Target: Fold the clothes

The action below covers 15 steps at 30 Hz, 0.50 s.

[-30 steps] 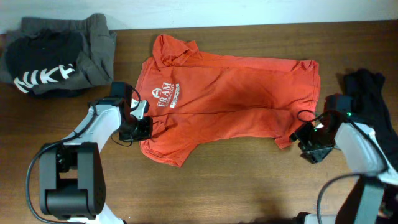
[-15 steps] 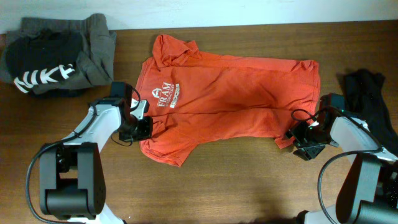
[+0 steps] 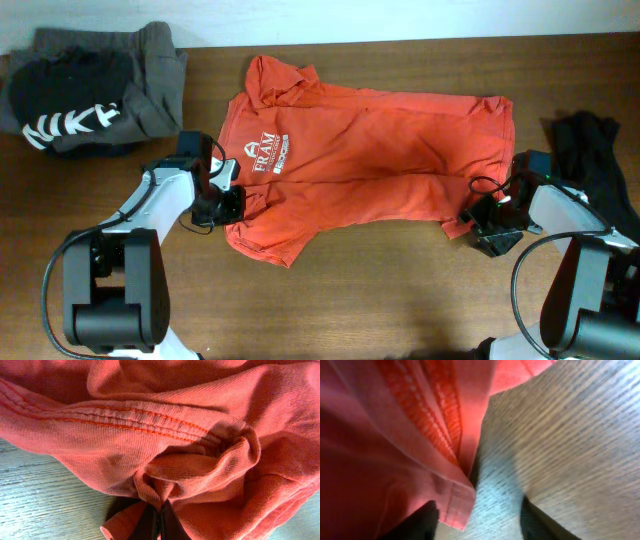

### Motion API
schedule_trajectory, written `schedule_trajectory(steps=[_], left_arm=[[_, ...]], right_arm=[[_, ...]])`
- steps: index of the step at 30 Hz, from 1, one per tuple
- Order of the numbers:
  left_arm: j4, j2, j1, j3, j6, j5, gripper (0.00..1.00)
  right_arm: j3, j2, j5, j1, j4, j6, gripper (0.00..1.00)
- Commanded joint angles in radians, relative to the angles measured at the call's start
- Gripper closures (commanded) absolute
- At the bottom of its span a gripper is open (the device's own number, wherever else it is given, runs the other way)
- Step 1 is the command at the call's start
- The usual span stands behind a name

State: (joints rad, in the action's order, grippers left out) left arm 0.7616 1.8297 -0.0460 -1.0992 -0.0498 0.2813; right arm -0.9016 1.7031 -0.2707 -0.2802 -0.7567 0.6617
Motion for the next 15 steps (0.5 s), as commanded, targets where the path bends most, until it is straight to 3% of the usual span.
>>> schedule_trajectory(steps=[1, 15], left_arm=[[-0.003, 0.010, 0.005, 0.006, -0.017, 0.016, 0.99], [-0.002, 0.010, 0.005, 0.006, -0.017, 0.016, 0.99]], right_arm=[[0.006, 0.045, 0.029, 0.000, 0.020, 0.002, 0.50], [0.006, 0.097, 0.133, 0.174, 0.072, 0.100, 0.51]])
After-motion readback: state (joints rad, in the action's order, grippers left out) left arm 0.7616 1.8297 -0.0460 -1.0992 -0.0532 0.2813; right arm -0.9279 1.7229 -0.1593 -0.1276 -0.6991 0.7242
